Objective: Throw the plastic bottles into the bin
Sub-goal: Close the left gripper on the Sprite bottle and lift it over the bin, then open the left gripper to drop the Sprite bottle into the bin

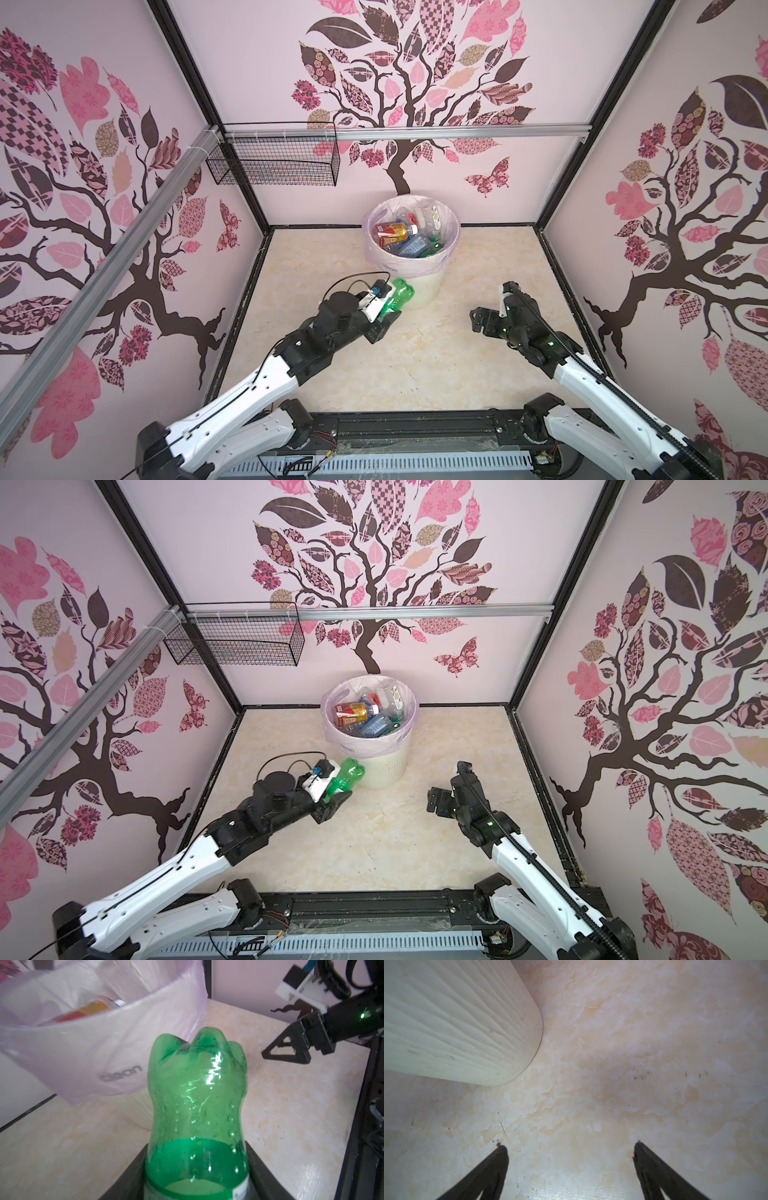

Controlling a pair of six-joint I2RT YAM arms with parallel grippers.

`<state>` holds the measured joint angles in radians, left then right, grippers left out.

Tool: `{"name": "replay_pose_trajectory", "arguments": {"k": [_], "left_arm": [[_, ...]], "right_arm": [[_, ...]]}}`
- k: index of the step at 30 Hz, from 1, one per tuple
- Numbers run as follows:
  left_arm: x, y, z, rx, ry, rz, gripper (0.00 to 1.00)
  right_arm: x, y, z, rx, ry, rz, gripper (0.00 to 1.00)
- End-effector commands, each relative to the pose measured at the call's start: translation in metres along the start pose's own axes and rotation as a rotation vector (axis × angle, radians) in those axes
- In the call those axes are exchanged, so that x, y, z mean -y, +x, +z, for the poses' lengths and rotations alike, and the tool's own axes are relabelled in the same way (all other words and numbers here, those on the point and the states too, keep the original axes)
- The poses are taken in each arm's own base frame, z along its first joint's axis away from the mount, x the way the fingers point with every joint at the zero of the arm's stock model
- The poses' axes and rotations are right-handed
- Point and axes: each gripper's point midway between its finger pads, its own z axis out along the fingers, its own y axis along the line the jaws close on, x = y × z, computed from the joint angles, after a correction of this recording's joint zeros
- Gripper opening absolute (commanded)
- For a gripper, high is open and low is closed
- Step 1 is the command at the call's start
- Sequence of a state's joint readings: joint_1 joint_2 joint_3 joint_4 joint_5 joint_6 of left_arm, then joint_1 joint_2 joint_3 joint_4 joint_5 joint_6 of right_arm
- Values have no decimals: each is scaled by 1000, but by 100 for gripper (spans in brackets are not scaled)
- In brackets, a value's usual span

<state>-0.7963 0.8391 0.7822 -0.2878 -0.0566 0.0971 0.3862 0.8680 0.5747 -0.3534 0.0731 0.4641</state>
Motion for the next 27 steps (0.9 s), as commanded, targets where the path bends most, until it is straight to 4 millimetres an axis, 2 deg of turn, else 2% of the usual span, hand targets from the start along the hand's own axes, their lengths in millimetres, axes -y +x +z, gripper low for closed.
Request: {"name": "replay_pose_trajectory", "arguments": {"k": [1, 5, 8, 10, 13, 15, 16, 18, 21, 23, 27], "left_arm": [[-21, 11, -20, 2, -115, -70, 50], [-31, -6, -43, 75, -153, -123, 47], [-39, -42, -50, 142, -162, -129, 47], [-48, -78, -50, 174, -149, -122, 47], [-65, -135, -29, 208, -108, -130, 45], [-70, -170, 1, 211, -70, -113, 44], [-70, -178, 21, 189, -45, -101, 46], [-71, -188, 64, 103, -1, -98, 62], [-71, -184, 95, 24, 27, -122, 70], [-73, -179, 97, 57, 14, -151, 75], [-74, -164, 76, 97, -23, -157, 84]], "right_arm": [[-11, -10, -2, 12, -40, -17, 96], [-13, -7, 1, -3, -52, -23, 96], [-15, -7, 2, -11, -60, -24, 96], [-17, -8, 3, -13, -64, -24, 96], [-18, -9, 1, -10, -71, -21, 96], [-18, -10, -1, -5, -73, -18, 96], [-18, -11, -2, -2, -73, -16, 96], [-17, -11, -5, -1, -65, -20, 96], [-13, -12, -10, 0, -41, -34, 97], [-9, -13, -13, 10, -24, -41, 97], [-10, -12, -13, 14, -33, -34, 97]]}}
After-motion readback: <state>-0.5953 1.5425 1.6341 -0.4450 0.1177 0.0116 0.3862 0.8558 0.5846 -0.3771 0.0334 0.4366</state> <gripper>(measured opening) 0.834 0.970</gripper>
